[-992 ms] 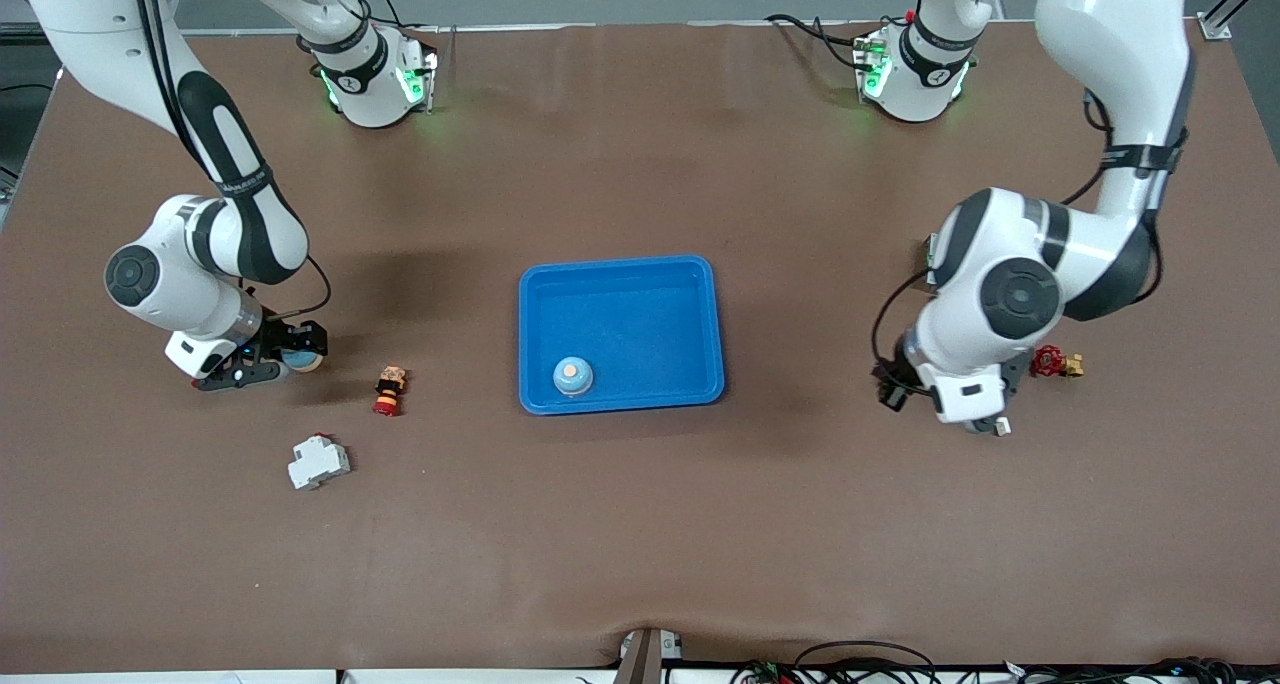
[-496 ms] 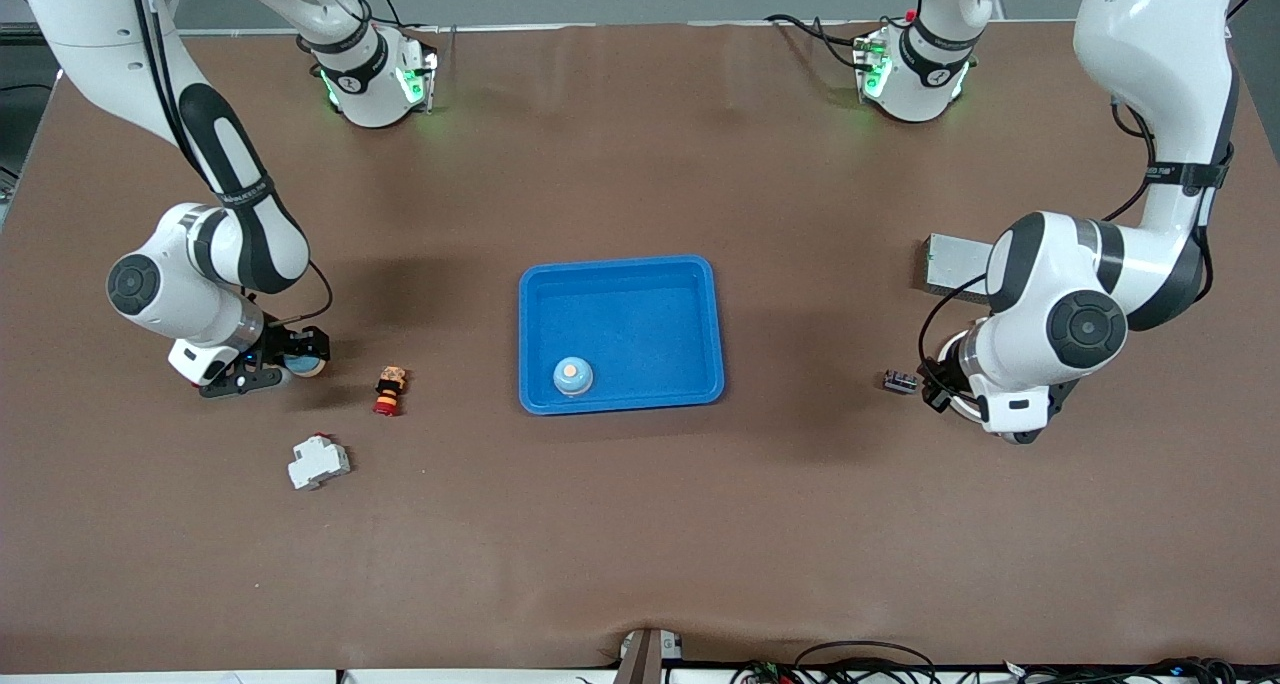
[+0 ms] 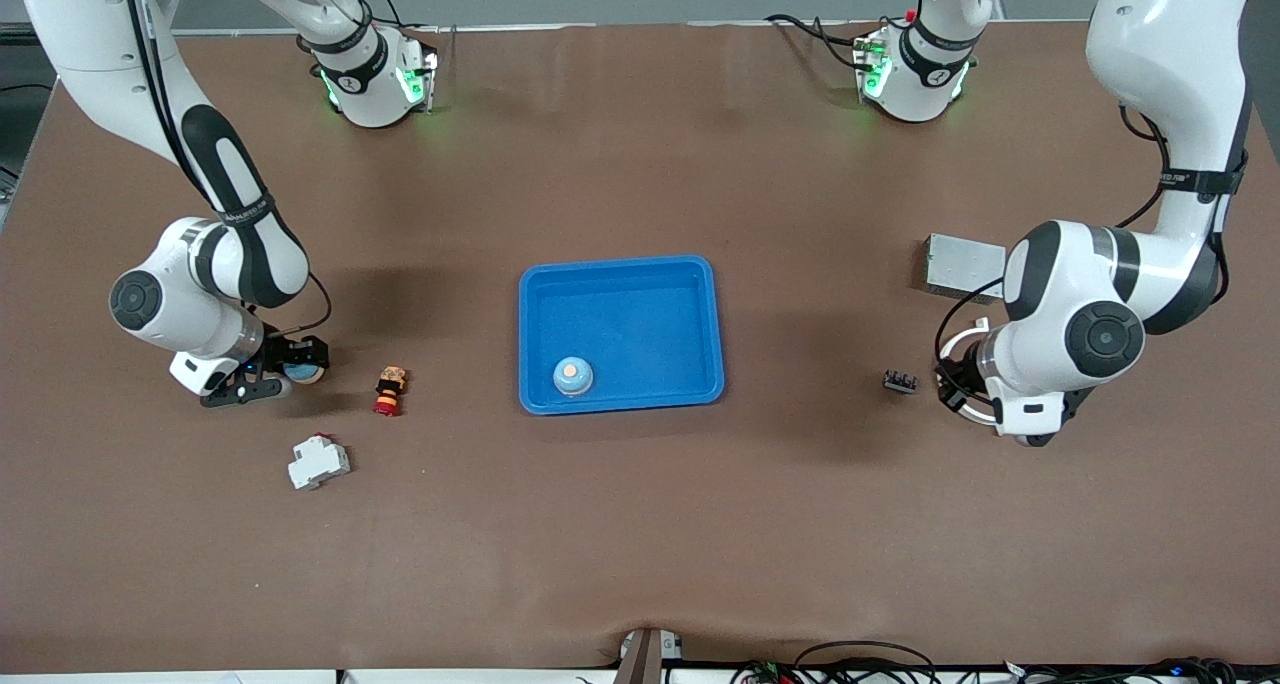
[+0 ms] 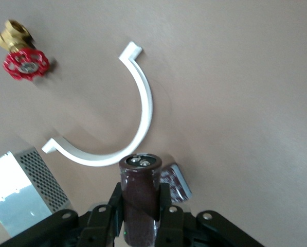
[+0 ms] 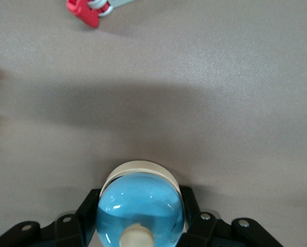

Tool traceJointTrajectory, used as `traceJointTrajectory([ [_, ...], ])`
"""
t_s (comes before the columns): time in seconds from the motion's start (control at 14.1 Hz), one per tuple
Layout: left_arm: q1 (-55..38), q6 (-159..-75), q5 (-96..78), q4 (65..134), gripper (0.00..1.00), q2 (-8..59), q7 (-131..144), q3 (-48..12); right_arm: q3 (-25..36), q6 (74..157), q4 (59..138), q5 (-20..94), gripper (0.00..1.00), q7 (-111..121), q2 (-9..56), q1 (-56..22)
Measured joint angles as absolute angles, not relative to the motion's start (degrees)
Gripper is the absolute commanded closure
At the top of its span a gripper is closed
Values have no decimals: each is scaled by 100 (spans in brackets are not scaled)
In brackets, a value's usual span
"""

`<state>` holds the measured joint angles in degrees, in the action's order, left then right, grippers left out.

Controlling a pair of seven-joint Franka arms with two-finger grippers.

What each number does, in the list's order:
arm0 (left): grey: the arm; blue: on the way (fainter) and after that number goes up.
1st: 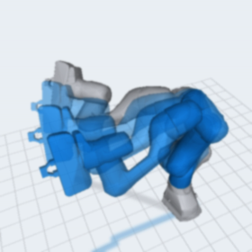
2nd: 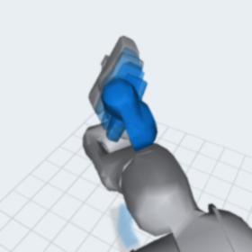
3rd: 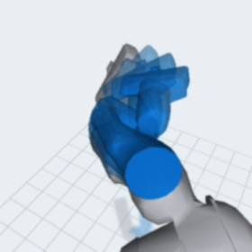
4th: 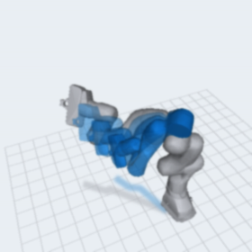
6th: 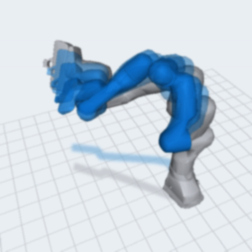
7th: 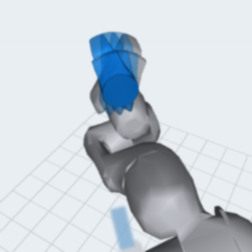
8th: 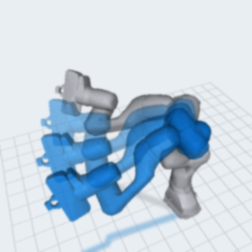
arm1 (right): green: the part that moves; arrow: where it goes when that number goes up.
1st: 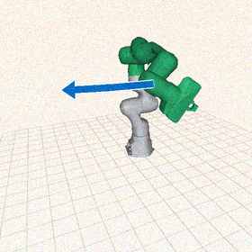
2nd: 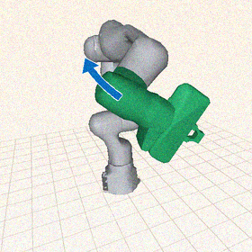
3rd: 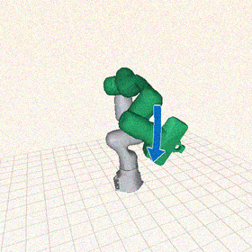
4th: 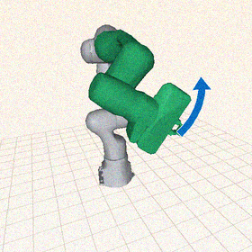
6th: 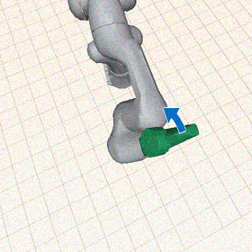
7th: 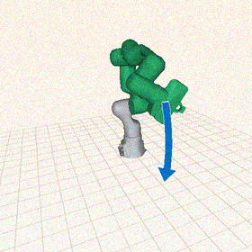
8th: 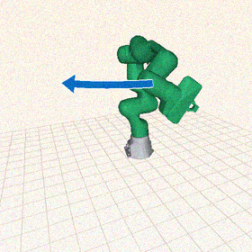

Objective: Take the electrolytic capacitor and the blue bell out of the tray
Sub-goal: 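Carry the capacitor to the arc while the right gripper sets the bell down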

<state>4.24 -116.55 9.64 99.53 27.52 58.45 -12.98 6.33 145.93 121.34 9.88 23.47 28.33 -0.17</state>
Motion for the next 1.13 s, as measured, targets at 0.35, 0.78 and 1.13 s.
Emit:
traceJointTrajectory([
  [0.35, 498, -11655, 987, 10027, 100, 2750, 5728, -1314, 638, 14590, 12040, 992, 0, 2344, 2931, 100],
  [0.78, 483, -11655, 987, 10030, 100, 2734, 5729, -1326, 585, 13572, 11530, 997, 0, 2001, 2902, 152],
  [1.13, 455, -11632, 987, 10035, 100, 2734, 5792, -1347, 520, 12072, 10665, 997, 0, 460, 2542, -329],
])
